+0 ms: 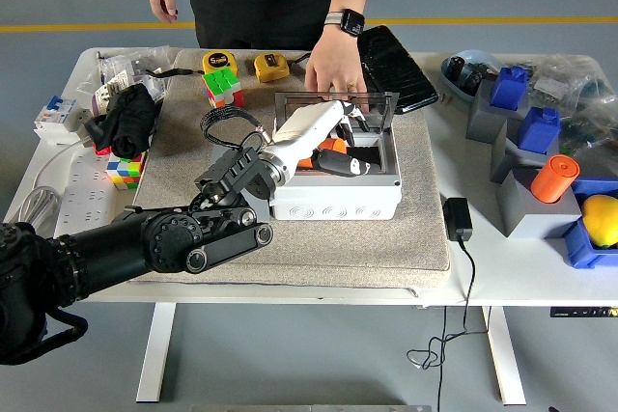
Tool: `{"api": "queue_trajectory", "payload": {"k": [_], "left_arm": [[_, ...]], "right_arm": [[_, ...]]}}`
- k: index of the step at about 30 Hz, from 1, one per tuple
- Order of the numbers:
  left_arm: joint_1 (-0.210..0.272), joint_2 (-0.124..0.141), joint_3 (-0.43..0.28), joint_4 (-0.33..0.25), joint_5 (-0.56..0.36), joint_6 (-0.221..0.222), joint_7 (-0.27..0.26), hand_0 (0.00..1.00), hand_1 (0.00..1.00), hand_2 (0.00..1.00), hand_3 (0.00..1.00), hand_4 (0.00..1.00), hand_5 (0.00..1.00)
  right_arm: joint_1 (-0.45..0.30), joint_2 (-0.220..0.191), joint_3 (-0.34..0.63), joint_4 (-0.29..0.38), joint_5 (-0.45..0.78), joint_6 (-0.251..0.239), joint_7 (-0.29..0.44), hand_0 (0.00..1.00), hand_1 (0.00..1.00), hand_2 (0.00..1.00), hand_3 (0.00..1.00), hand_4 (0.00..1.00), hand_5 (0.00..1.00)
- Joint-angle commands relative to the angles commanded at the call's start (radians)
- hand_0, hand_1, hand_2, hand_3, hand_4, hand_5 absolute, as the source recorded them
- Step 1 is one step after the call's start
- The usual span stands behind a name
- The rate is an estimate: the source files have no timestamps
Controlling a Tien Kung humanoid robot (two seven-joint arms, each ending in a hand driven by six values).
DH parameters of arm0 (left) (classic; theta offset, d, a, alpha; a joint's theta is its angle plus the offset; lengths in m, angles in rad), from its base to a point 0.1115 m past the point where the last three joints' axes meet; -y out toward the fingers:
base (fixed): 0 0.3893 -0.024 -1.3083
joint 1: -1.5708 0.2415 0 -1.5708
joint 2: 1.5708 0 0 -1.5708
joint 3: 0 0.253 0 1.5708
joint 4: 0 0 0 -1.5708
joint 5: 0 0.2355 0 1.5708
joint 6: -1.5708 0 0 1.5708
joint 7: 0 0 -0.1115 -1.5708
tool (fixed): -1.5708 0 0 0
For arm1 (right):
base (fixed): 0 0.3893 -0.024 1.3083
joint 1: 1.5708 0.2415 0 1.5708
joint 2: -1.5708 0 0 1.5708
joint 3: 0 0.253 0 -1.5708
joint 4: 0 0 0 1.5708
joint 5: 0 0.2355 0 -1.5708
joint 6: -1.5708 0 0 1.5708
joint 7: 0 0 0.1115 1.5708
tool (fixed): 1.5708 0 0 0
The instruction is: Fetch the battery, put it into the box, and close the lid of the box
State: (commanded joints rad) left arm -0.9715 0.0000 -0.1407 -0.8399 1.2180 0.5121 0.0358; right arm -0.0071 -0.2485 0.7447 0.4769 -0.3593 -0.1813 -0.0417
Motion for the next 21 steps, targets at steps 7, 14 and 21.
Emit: {"api": "queue_trajectory", "payload": {"k": [7,14,21], "left_arm": [[0.01,0.0,-0.017,-0.006,-0.008,-0.001,-0.008,0.473,0.623,0.597,0.643,0.998,0.388],[0.046,0.0,-0.098,-0.085,0.019,0.0,-0.034,0.476,0.623,0.611,0.646,0.998,0.393],[0.097,0.0,-0.191,-0.198,0.013,0.007,-0.084,0.395,0.544,0.52,0.548,0.998,0.442]], "right_arm": [[-0.002,0.002,0.004,0.0,0.0,0.0,0.001,0.616,0.633,0.654,0.585,0.984,0.529],[-0.005,0.004,0.009,-0.002,0.0,0.0,0.001,0.616,0.633,0.653,0.586,0.985,0.528],[-0.009,0.007,0.019,-0.003,0.0,0.0,0.002,0.617,0.633,0.654,0.585,0.985,0.527]]}}
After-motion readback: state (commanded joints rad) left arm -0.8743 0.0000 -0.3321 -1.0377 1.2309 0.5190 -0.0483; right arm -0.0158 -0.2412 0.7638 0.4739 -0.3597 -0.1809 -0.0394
